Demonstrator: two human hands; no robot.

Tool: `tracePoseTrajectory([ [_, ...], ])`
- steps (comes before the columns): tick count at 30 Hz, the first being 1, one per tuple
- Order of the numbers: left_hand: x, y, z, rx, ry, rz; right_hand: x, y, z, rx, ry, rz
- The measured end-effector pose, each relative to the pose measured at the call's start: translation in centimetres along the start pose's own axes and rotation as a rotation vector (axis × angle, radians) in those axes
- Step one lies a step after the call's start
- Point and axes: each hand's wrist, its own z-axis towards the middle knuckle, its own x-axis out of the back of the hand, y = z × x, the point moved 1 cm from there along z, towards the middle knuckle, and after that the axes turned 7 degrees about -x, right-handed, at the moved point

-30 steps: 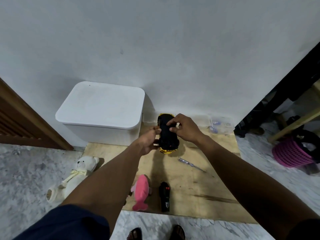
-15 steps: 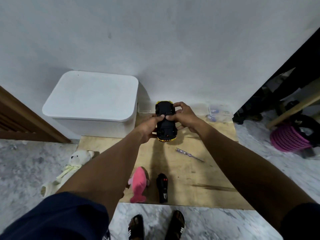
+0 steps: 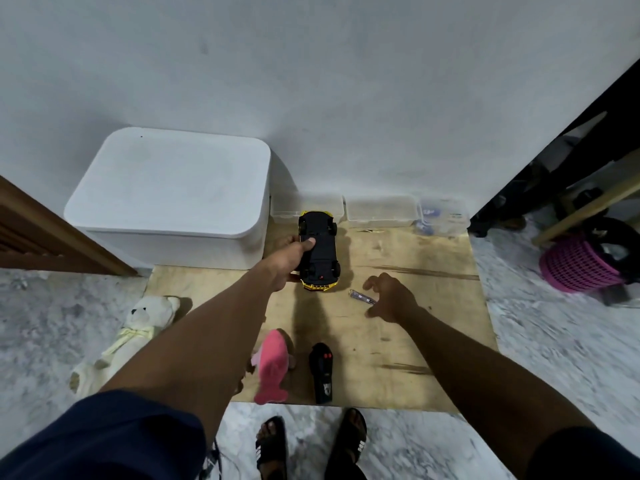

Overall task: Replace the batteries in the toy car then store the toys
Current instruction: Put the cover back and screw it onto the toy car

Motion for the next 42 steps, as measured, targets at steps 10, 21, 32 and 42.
tracePoseTrajectory([
  [10, 1.0, -0.2, -0.6, -0.017, 0.005, 0.001, -0.9, 1.0, 0.6, 0.154, 0.095, -0.009],
  [21, 2.1, -0.2, -1.4, -0.016, 0.01, -0.001, -0.6, 3.0, 0.2, 0.018, 0.232, 0.018],
  [32, 1.5, -0.3, -1.9, -0.011, 0.009, 0.006, -2.7, -1.0, -0.3, 0.068, 0.183, 0.098],
  [42, 1.7, -1.2, -2.3, -0.006, 0.009, 0.016, -3.6, -1.0, 1.5, 0.046, 0.226, 0.141],
])
